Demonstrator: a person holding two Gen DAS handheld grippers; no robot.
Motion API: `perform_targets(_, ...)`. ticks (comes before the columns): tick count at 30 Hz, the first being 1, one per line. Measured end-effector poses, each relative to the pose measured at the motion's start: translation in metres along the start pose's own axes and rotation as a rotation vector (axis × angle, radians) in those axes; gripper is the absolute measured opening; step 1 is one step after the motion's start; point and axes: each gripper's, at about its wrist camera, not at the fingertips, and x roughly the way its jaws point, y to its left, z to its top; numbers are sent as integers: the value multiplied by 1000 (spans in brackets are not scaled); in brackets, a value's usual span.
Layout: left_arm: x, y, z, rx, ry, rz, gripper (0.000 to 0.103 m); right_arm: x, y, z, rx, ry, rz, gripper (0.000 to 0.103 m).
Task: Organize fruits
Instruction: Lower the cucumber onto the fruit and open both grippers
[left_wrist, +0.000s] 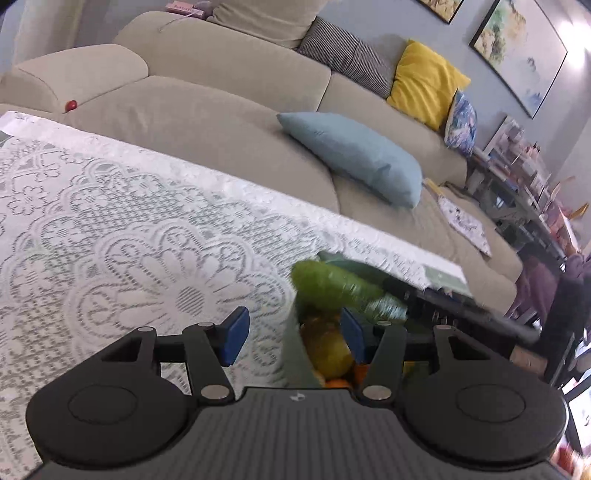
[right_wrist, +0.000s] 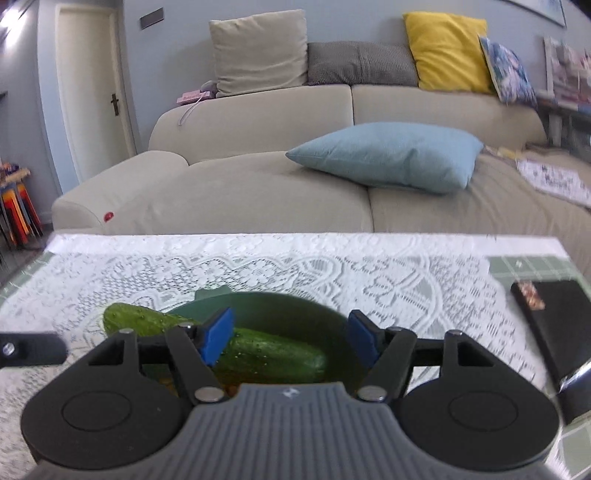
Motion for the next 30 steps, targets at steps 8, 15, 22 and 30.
perform_targets(8, -12, 15, -3, 26, 27, 54, 64, 10, 12, 10, -88, 26, -69, 77)
perform_targets(15, -26, 15, -4, 94, 10, 77, 66, 4, 16, 20, -170, 56, -102, 86)
perform_targets(22, -40, 9, -8, 162, -19, 70, 66, -22, 25, 22, -193, 83, -46, 93)
perform_targets(30, -67, -1, -12, 263, -119, 104, 69, -71, 43, 20, -210, 74, 51, 95)
